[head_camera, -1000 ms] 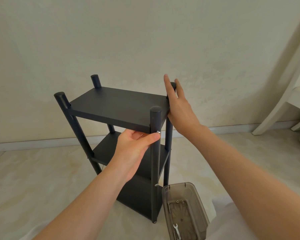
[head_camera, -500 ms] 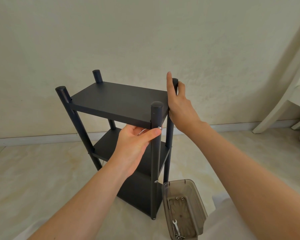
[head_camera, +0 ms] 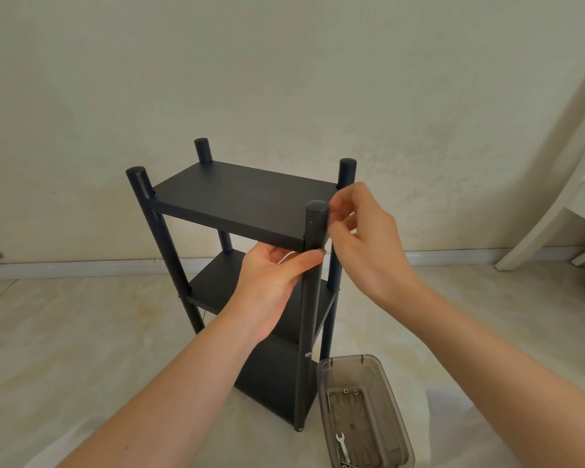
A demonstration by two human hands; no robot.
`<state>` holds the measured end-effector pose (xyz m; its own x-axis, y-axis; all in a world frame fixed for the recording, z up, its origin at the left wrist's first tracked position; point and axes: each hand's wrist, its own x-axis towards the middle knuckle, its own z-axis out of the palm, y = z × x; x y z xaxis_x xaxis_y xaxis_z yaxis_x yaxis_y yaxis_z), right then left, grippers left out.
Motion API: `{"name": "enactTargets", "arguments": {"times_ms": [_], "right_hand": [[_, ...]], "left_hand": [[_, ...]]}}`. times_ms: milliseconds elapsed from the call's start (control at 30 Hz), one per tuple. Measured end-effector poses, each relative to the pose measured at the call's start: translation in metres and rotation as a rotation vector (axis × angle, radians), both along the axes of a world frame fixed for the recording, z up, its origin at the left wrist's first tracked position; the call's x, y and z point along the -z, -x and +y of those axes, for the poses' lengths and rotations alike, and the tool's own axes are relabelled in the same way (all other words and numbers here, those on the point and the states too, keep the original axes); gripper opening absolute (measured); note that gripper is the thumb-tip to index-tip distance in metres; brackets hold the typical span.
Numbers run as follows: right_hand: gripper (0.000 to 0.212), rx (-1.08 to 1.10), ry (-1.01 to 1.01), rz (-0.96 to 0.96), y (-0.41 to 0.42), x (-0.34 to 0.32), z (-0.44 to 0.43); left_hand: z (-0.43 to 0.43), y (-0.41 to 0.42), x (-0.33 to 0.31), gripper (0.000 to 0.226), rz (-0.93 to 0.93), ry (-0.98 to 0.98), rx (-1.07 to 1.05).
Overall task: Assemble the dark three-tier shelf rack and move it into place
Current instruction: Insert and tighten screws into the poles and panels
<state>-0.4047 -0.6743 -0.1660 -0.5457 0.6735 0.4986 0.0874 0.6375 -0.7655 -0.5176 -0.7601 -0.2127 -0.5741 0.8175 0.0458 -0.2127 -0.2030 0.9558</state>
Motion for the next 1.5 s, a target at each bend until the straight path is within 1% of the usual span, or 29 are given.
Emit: {"name": "enactTargets", "arguments": {"times_ms": [67,133,200,267,367,433,567,700,800,900,1067,1167,1500], "right_hand": [[0.033,-0.140,0.082,-0.037,-0.009,0.004,-0.003],[0.049,-0.227,0.126,-0.086,-0.018,0.006,-0.001],[0.061,-0.257,0.091,-0.104,-0.024,0.009,0.001],[0.064,-0.247,0.030,-0.099,-0.027,0.010,0.001],[0.058,-0.234,0.028,-0.063,-0.027,0.011,0.001],[0.050,-0.236,0.045,-0.031,-0.026,0.011,0.002],[0.039,-0.268,0.085,-0.015,-0.023,0.009,0.004],[0.033,-0.282,0.133,-0.009,-0.021,0.009,0.008],[0.028,-0.302,0.199,0.005,-0.021,0.011,0.010],[0.024,-0.328,0.292,0.015,-0.022,0.009,0.014],[0.019,-0.336,0.401,0.040,-0.021,0.011,0.019],[0.016,-0.315,0.392,0.025,-0.020,0.012,0.021],[0.018,-0.276,0.281,0.008,-0.020,0.011,0.021]], "left_hand": [[0.001,0.001,-0.001,0.055,-0.009,-0.011,0.017],[0.002,0.002,0.000,0.047,-0.016,-0.022,0.030],[0.003,0.005,0.001,0.034,-0.013,-0.020,0.039],[0.003,0.007,0.003,0.032,-0.012,-0.020,0.045],[0.002,0.008,0.002,0.049,-0.011,-0.040,0.065],[0.001,0.009,0.001,0.053,-0.018,-0.069,0.095],[-0.001,0.011,0.001,0.050,-0.048,-0.110,0.162],[-0.003,0.017,0.001,0.044,-0.106,-0.140,0.253],[-0.002,0.020,0.002,0.043,-0.125,-0.111,0.241],[-0.001,0.018,0.004,0.045,-0.154,-0.133,0.233],[0.002,0.015,0.007,0.035,-0.205,-0.161,0.216],[0.003,0.014,0.007,0.031,-0.211,-0.162,0.202],[0.005,0.007,0.006,0.033,-0.203,-0.184,0.205]]}}
